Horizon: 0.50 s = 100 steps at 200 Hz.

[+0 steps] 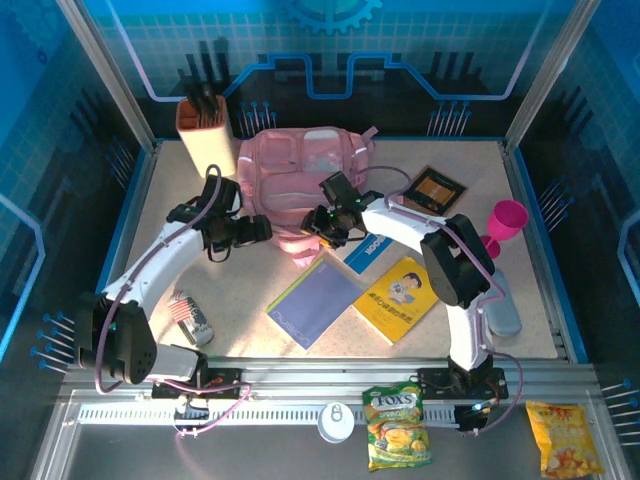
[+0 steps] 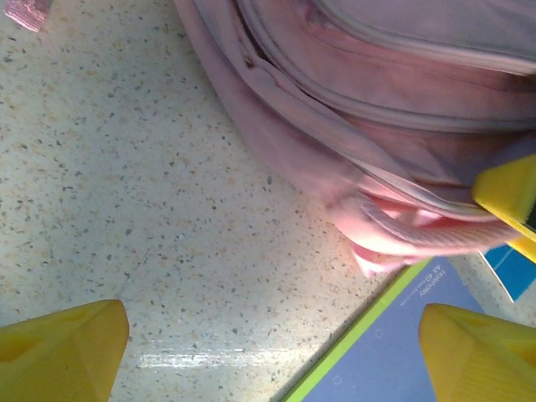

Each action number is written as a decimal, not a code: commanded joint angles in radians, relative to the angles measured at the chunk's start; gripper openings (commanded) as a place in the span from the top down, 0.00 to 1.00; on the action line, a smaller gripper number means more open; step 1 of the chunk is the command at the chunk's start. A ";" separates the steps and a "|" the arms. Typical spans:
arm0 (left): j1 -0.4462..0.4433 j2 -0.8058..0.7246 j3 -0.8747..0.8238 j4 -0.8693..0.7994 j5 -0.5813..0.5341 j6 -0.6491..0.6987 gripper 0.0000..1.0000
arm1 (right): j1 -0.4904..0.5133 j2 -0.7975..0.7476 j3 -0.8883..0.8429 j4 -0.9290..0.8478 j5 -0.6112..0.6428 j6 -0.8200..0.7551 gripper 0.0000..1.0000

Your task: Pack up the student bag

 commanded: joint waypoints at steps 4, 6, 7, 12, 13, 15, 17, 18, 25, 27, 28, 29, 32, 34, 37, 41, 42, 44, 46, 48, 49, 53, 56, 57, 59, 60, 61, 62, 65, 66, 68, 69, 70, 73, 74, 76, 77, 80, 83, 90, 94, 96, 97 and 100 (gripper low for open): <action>0.010 -0.046 -0.032 0.042 0.076 0.008 0.09 | 0.007 -0.072 -0.027 -0.012 0.017 -0.170 0.28; 0.010 -0.048 -0.035 0.044 0.078 0.009 0.10 | 0.007 -0.082 -0.035 -0.012 0.023 -0.179 0.27; 0.010 -0.049 -0.037 0.047 0.080 0.010 0.09 | 0.007 -0.088 -0.040 -0.013 0.028 -0.185 0.27; 0.010 -0.053 -0.046 0.055 0.087 0.015 0.10 | 0.007 -0.114 -0.064 -0.016 0.044 -0.205 0.23; 0.010 -0.054 -0.047 0.057 0.088 0.015 0.09 | 0.007 -0.120 -0.068 -0.017 0.048 -0.209 0.22; 0.010 -0.056 -0.049 0.061 0.091 0.017 0.09 | 0.007 -0.131 -0.080 -0.019 0.056 -0.219 0.21; 0.010 -0.057 -0.052 0.065 0.093 0.021 0.09 | 0.007 -0.144 -0.088 -0.020 0.062 -0.228 0.19; 0.010 -0.058 -0.054 0.065 0.094 0.021 0.09 | 0.007 -0.150 -0.095 -0.020 0.065 -0.231 0.19; 0.010 -0.061 -0.062 0.073 0.101 0.025 0.09 | 0.007 -0.192 -0.134 -0.023 0.093 -0.259 0.14; 0.010 -0.062 -0.063 0.074 0.104 0.027 0.09 | 0.008 -0.205 -0.148 -0.023 0.102 -0.265 0.12; 0.010 -0.062 -0.064 0.074 0.104 0.027 0.09 | 0.008 -0.214 -0.153 -0.024 0.107 -0.270 0.11; 0.010 -0.063 -0.065 0.076 0.105 0.028 0.09 | 0.008 -0.219 -0.158 -0.025 0.111 -0.273 0.10; 0.010 -0.063 -0.067 0.077 0.106 0.028 0.09 | 0.009 -0.241 -0.176 -0.026 0.124 -0.282 0.07; 0.010 -0.064 -0.068 0.078 0.108 0.029 0.09 | 0.010 -0.250 -0.189 -0.026 0.131 -0.287 0.05; 0.010 -0.065 -0.069 0.079 0.110 0.029 0.09 | 0.011 -0.273 -0.211 -0.027 0.146 -0.295 0.02; 0.008 -0.066 -0.070 0.081 0.115 0.030 0.09 | 0.013 -0.301 -0.239 -0.027 0.163 -0.300 0.00; 0.008 -0.066 -0.070 0.081 0.115 0.029 0.09 | 0.013 -0.308 -0.245 -0.027 0.168 -0.302 0.00; 0.008 -0.067 -0.072 0.083 0.117 0.028 0.09 | 0.013 -0.323 -0.260 -0.027 0.176 -0.305 0.00; 0.008 -0.067 -0.072 0.083 0.120 0.028 0.09 | 0.013 -0.336 -0.273 -0.025 0.183 -0.306 0.00; 0.008 -0.067 -0.073 0.086 0.123 0.026 0.09 | 0.014 -0.348 -0.289 -0.024 0.194 -0.307 0.00; 0.008 -0.068 -0.075 0.087 0.124 0.025 0.09 | 0.014 -0.354 -0.295 -0.024 0.198 -0.308 0.00; 0.008 -0.071 -0.076 0.091 0.129 0.021 0.09 | 0.013 -0.378 -0.322 -0.025 0.218 -0.306 0.00; 0.008 -0.072 -0.078 0.095 0.138 0.019 0.08 | 0.014 -0.392 -0.342 -0.025 0.236 -0.305 0.00; 0.008 -0.072 -0.078 0.097 0.140 0.018 0.08 | 0.013 -0.398 -0.348 -0.026 0.241 -0.305 0.00; 0.008 -0.073 -0.081 0.099 0.144 0.017 0.08 | 0.014 -0.410 -0.361 -0.026 0.251 -0.303 0.00; 0.007 -0.074 -0.081 0.100 0.146 0.016 0.08 | 0.015 -0.415 -0.367 -0.026 0.255 -0.301 0.00; 0.007 -0.074 -0.082 0.101 0.150 0.015 0.08 | 0.015 -0.420 -0.373 -0.026 0.262 -0.300 0.00; 0.007 -0.075 -0.083 0.103 0.153 0.014 0.08 | 0.016 -0.424 -0.378 -0.026 0.267 -0.300 0.00; 0.007 -0.076 -0.085 0.106 0.159 0.011 0.07 | 0.015 -0.438 -0.396 -0.027 0.278 -0.295 0.00; 0.007 -0.077 -0.086 0.107 0.161 0.010 0.07 | 0.014 -0.440 -0.400 -0.027 0.282 -0.294 0.00; 0.007 -0.077 -0.086 0.108 0.166 0.007 0.06 | 0.014 -0.450 -0.411 -0.028 0.290 -0.290 0.00; 0.007 -0.079 -0.087 0.109 0.168 0.006 0.05 | 0.014 -0.454 -0.415 -0.029 0.293 -0.289 0.00; 0.007 -0.079 -0.087 0.110 0.170 0.004 0.05 | 0.014 -0.456 -0.419 -0.030 0.295 -0.287 0.00; 0.005 -0.080 -0.089 0.111 0.177 0.003 0.04 | 0.014 -0.465 -0.432 -0.031 0.303 -0.284 0.00; 0.005 -0.080 -0.089 0.112 0.179 0.002 0.03 | 0.014 -0.468 -0.436 -0.032 0.305 -0.282 0.00; 0.005 -0.081 -0.091 0.114 0.184 0.000 0.03 | 0.014 -0.476 -0.442 -0.032 0.308 -0.279 0.00; 0.005 -0.082 -0.091 0.114 0.186 0.000 0.03 | 0.013 -0.480 -0.445 -0.033 0.310 -0.277 0.00; 0.004 -0.083 -0.092 0.117 0.194 -0.004 0.02 | 0.013 -0.487 -0.453 -0.034 0.315 -0.273 0.00; 0.004 -0.085 -0.094 0.121 0.201 -0.009 0.01 | 0.015 -0.492 -0.459 -0.043 0.319 -0.265 0.00; 0.004 -0.087 -0.101 0.130 0.218 -0.016 0.01 | 0.016 -0.503 -0.469 -0.054 0.327 -0.247 0.00; 0.004 -0.088 -0.103 0.134 0.228 -0.019 0.01 | 0.016 -0.508 -0.475 -0.055 0.330 -0.237 0.00; 0.003 -0.089 -0.105 0.138 0.232 -0.022 0.01 | 0.016 -0.510 -0.478 -0.054 0.330 -0.234 0.00; 0.004 -0.088 -0.104 0.138 0.234 -0.024 0.01 | 0.016 -0.510 -0.480 -0.054 0.328 -0.232 0.00; 0.002 -0.088 -0.107 0.140 0.239 -0.029 0.01 | 0.016 -0.513 -0.483 -0.053 0.328 -0.226 0.00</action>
